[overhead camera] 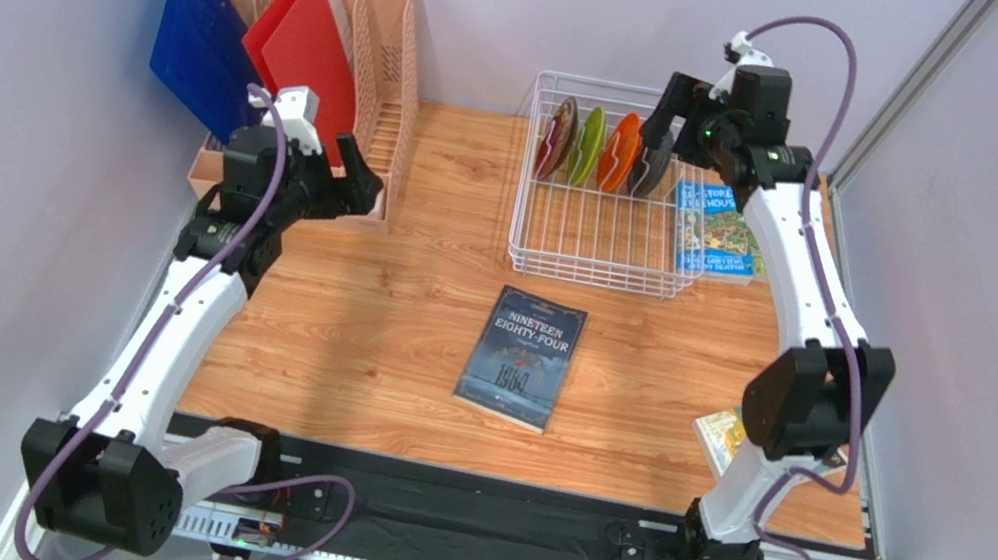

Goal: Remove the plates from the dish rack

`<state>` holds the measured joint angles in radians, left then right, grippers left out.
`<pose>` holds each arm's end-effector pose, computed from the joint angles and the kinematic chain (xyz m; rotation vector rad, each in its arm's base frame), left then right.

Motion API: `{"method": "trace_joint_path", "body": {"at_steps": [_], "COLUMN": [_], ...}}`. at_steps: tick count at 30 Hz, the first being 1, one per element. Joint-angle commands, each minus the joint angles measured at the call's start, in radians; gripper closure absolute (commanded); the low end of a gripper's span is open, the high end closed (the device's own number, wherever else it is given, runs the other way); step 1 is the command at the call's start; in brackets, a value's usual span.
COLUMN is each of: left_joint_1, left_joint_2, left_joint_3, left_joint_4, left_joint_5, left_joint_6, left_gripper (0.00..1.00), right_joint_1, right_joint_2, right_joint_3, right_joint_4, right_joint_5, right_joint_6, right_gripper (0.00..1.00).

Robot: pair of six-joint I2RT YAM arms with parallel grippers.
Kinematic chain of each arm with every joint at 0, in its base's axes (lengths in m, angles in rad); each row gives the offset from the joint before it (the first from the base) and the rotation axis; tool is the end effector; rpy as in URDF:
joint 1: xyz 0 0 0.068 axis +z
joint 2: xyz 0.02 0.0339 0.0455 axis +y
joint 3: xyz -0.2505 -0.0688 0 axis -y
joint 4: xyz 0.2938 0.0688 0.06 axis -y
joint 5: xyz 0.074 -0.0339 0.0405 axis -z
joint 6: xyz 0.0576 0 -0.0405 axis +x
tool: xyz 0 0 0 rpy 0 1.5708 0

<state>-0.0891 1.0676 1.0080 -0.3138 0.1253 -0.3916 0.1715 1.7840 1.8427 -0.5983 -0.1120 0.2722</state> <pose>0.3163 -0.0355 0.3275 -0.2129 1.9551 -0.4388 0.4673 0.0875 0.3680 0.0396 2.1298 0.3819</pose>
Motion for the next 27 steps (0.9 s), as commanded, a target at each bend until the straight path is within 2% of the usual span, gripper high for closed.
{"method": "trace_joint_path", "body": {"at_steps": [1, 9, 11, 16, 20, 27], "left_joint_1": [-0.006, -0.058, -0.061, -0.064, -0.064, -0.064], "left_joint_2": [0.040, 0.083, 0.089, 0.111, 0.123, 0.126], "left_joint_3": [-0.011, -0.029, -0.028, -0.032, -0.032, -0.049], "left_joint_4": [0.105, 0.153, 0.154, 0.168, 0.171, 0.197], "left_joint_5": [0.086, -0.019, -0.036, -0.064, -0.081, -0.102], "left_joint_6": [-0.035, -0.030, -0.033, -0.029, -0.029, -0.023], "left_gripper": [0.09, 0.09, 0.09, 0.09, 0.09, 0.09], "right_joint_1": [0.075, 0.187, 0.206, 0.233, 0.241, 0.246], "right_joint_2": [0.135, 0.353, 0.411, 0.492, 0.528, 0.610], "right_joint_3": [0.173, 0.447, 0.513, 0.576, 0.575, 0.621], "right_joint_4": [-0.077, -0.126, -0.129, -0.110, -0.058, -0.005], "right_joint_5": [0.067, 0.149, 0.161, 0.215, 0.233, 0.233], "right_joint_6": [-0.065, -0.108, -0.114, -0.139, -0.142, -0.160], "right_gripper": [0.05, 0.06, 0.09, 0.11, 0.16, 0.21]}}
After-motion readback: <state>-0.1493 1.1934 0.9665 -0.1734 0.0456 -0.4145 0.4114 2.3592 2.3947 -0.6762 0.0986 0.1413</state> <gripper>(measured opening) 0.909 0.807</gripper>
